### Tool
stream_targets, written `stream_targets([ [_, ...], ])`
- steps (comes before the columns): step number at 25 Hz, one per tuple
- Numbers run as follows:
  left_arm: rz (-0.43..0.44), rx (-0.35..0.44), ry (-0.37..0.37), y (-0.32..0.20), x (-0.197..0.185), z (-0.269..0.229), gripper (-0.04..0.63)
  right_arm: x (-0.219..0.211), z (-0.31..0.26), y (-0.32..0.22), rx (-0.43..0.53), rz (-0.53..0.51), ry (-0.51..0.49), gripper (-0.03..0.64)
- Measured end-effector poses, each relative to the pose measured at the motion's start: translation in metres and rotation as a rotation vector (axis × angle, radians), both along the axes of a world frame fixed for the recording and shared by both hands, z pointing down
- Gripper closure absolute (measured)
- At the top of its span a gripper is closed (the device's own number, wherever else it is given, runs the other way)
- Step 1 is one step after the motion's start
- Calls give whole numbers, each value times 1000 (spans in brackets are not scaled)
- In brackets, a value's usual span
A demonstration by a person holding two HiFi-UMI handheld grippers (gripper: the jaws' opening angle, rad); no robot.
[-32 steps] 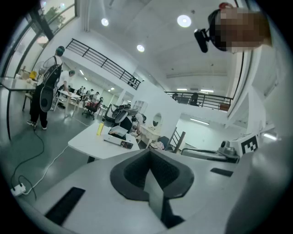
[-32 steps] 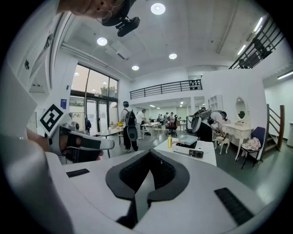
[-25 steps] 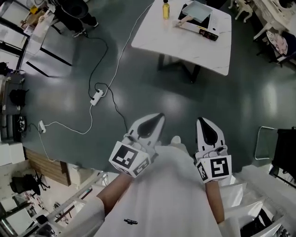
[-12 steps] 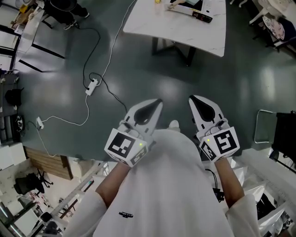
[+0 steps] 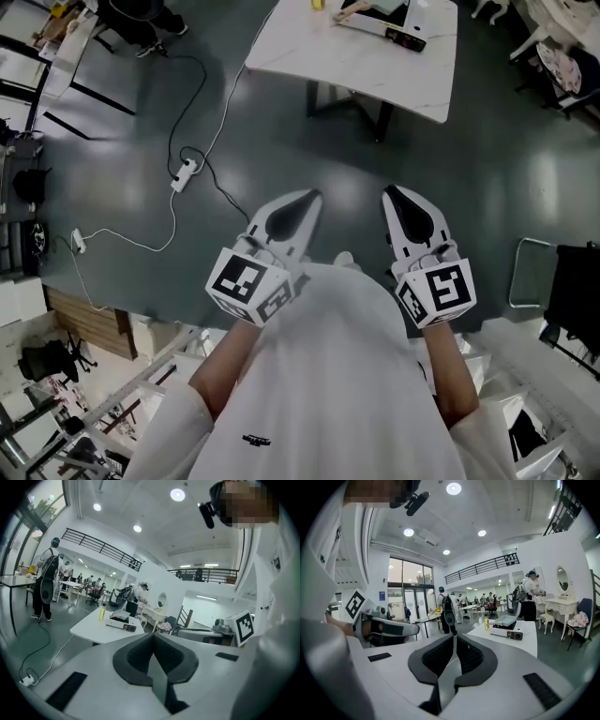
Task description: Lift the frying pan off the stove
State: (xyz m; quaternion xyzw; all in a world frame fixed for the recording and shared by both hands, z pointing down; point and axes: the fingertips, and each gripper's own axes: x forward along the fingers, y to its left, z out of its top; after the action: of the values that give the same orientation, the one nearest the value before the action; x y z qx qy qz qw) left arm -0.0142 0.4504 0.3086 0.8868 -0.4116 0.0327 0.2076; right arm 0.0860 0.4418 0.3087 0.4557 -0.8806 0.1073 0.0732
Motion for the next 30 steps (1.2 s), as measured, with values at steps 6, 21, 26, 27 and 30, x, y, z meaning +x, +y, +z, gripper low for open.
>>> stream_targets([
  [6, -53, -47, 65, -18, 12, 8, 595, 17, -3, -22, -10, 14, -30, 617],
  [21, 32, -137, 106, -252, -1, 31, 595, -2, 15, -232, -61, 86, -21, 615],
  [26, 92, -146, 99, -343, -8, 32, 595, -14, 16, -322, -75, 141, -47, 615],
  [27, 97, -145, 101, -359, -9, 33, 595, -17, 19, -337, -81, 147, -51, 615],
  [30, 108, -148, 121, -394, -14, 37, 595, -26, 25, -370, -102, 138, -60, 615],
])
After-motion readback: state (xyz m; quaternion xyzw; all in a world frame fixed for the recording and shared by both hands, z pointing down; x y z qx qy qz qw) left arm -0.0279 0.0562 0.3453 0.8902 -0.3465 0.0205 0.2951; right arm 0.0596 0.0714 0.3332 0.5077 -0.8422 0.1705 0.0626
